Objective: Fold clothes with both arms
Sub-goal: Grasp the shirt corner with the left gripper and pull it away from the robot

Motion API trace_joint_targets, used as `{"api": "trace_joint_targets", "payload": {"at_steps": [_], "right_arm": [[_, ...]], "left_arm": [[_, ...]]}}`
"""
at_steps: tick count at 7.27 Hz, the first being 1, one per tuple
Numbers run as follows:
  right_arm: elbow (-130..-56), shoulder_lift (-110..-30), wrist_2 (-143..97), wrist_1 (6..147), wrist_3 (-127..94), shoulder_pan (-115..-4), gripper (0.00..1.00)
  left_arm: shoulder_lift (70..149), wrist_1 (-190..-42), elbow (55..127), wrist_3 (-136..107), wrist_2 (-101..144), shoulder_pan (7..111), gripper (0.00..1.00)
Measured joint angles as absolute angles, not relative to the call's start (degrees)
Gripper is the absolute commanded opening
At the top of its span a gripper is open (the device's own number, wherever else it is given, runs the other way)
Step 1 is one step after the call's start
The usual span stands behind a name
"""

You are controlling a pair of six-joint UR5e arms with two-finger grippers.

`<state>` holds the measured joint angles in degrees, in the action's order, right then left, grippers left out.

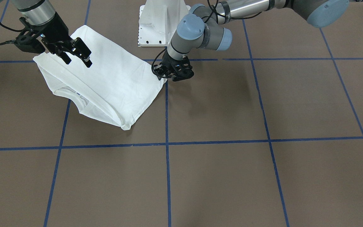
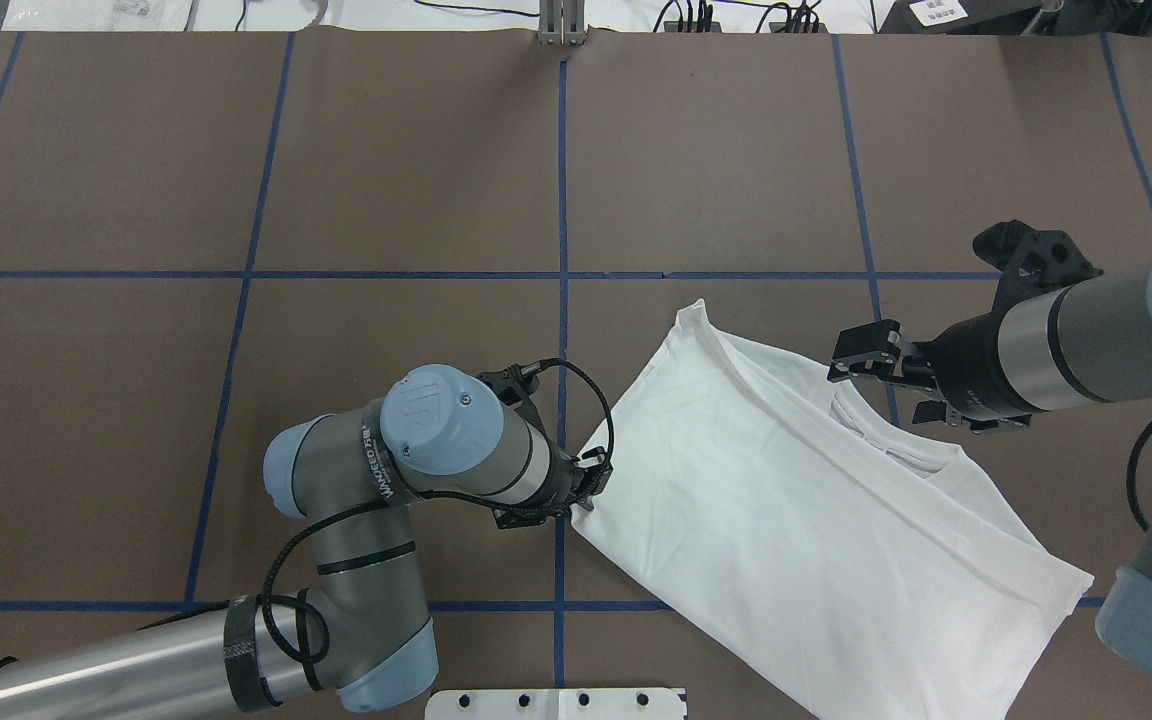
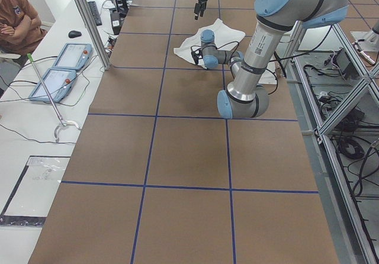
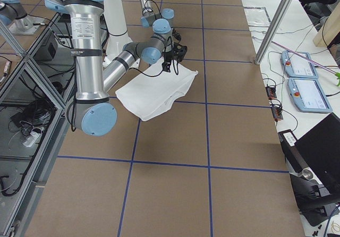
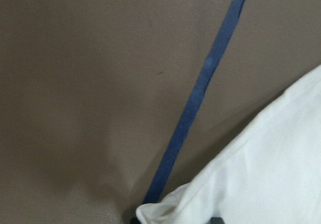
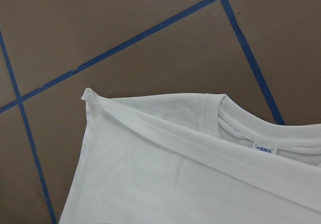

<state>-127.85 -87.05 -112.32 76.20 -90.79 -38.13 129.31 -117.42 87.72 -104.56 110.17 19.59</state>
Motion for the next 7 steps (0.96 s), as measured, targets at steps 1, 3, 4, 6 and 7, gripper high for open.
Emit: {"api": "trace_joint_targets", "payload": {"at_steps": [1, 3, 4, 6, 7], "right_arm": [[-127.8, -87.2, -112.4, 76.2, -90.8, -38.2, 1.0], [-127.8, -87.0, -113.6, 76.1, -90.7, -38.7, 1.0], [-127.6, -86.7, -114.4, 76.1, -90.5, -39.3, 1.0], [-126.6, -85.4, -115.6, 76.1, -89.9, -39.9, 1.0], [-125.7, -84.1, -115.8, 76.1, -89.9, -40.2, 1.0]], "left_arm": [[129.3, -117.4, 88.2, -104.6, 111.2, 19.6, 0.0], [129.1, -116.7, 90.0, -104.4, 112.6, 20.8, 0.0], [128.6, -115.9, 90.5, -103.4, 113.0, 23.0, 0.0], [127.6, -111.7, 90.6, -96.3, 113.6, 30.2, 0.0], [127.4, -109.5, 90.0, -91.8, 113.6, 34.3, 0.0]]}}
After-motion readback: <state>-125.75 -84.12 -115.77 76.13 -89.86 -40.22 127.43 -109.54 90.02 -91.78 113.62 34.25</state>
